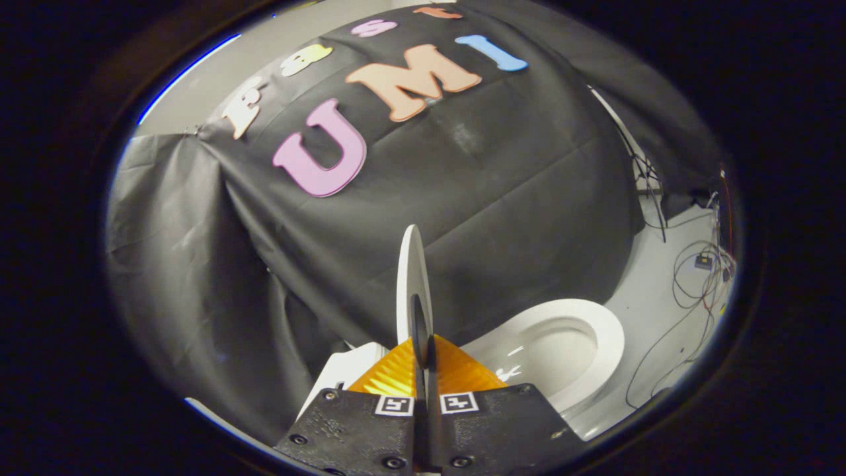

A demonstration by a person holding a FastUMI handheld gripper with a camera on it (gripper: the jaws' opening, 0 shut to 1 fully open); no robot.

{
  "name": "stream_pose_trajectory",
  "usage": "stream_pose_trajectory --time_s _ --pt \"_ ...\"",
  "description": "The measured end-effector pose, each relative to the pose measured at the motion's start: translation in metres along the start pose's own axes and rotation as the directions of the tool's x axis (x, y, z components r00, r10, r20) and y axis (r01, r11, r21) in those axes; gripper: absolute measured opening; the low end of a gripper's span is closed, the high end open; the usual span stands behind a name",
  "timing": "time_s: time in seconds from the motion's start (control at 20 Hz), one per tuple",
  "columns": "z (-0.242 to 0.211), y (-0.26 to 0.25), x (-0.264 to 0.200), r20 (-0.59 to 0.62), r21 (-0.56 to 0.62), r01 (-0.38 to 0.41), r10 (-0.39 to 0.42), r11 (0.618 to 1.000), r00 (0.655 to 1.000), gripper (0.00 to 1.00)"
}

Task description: Open the toilet lid.

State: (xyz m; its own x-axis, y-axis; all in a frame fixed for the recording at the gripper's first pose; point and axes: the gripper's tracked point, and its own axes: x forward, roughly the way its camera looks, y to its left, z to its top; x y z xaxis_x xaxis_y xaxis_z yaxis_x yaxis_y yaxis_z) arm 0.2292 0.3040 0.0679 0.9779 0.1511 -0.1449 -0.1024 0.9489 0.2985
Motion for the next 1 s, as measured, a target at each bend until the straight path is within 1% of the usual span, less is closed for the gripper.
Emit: stream_pose_trajectory --time_s 0.2,0.5,0.65,1.0 --pt "-0.013 0.037 0.001 -0.020 -0.081 -0.034 0.032 0.996 0.999 0.00" --pt "-0.035 0.089 0.008 -0.066 -0.208 -0.095 0.083 0.974 0.994 0.00" --pt "-0.046 0.110 0.010 -0.088 -0.228 -0.143 0.126 0.963 0.988 0.00" --pt "-0.065 0.139 0.019 -0.124 -0.260 -0.219 0.193 0.940 0.973 0.00"
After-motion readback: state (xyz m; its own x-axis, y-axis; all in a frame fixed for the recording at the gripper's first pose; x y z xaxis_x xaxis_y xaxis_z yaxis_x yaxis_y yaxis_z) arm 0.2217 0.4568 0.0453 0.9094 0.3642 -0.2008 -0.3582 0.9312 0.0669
